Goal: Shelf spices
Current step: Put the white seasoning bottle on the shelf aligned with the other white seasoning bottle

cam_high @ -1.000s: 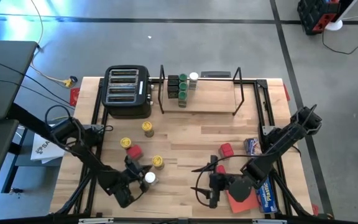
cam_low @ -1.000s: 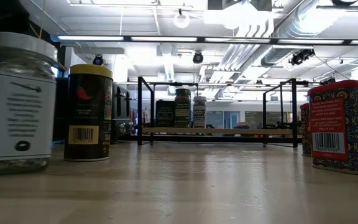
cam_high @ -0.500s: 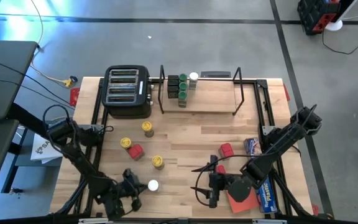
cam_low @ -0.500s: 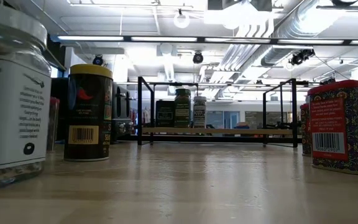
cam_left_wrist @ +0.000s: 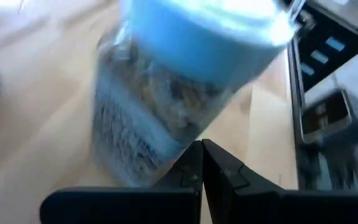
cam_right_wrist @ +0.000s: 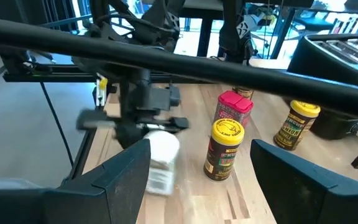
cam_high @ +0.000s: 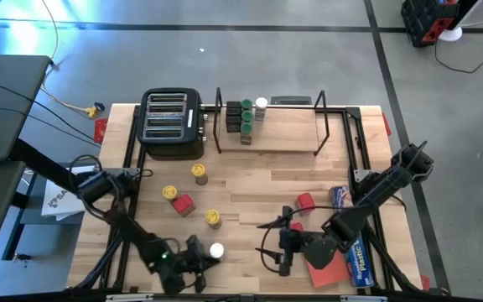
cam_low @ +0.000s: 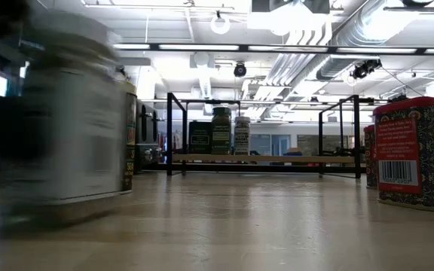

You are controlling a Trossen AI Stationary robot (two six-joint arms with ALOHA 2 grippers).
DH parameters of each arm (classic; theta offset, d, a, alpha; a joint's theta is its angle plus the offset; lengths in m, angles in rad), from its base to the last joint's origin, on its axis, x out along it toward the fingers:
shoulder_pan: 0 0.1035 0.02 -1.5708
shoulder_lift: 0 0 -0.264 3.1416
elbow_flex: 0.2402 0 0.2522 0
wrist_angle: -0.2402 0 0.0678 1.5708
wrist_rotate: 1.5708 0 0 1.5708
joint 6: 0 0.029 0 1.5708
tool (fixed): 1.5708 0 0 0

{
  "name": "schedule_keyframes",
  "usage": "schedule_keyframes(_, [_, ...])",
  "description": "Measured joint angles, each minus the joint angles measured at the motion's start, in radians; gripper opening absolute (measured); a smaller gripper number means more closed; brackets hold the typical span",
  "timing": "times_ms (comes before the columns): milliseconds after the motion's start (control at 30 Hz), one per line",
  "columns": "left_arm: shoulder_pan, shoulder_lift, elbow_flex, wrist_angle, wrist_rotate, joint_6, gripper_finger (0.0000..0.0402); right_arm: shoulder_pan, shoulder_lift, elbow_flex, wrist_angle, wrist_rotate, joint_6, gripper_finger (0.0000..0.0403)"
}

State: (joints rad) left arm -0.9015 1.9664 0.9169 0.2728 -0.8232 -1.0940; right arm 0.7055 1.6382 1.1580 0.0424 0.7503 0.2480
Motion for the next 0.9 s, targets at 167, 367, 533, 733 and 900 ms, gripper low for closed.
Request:
schedule_keyframes(167, [0.133,0.013,-0.001,0.064,-0.061,0.219,0.0000,-0.012,0.000,0.000,-0.002,-0.028,0.017,0.0272])
schedule_keyframes(367, [0.251,-0.028,-0.001,0.224,0.118,0.469,0.0000,-0.011,0.001,-0.022,-0.009,-0.029,0.051,0.0272])
schedule_keyframes(533, [0.231,-0.133,-0.001,0.182,0.088,0.532,0.0000,-0.029,0.016,-0.063,-0.009,-0.043,0.160,0.0272])
schedule_keyframes(733, [0.134,-0.290,-0.001,-0.017,-0.099,0.514,0.0000,-0.078,0.105,-0.041,-0.012,-0.084,0.228,0.0272])
schedule_keyframes(900, [0.050,-0.347,-0.001,-0.115,-0.261,0.463,0.0000,-0.127,0.157,0.016,-0.043,-0.302,0.244,0.0272])
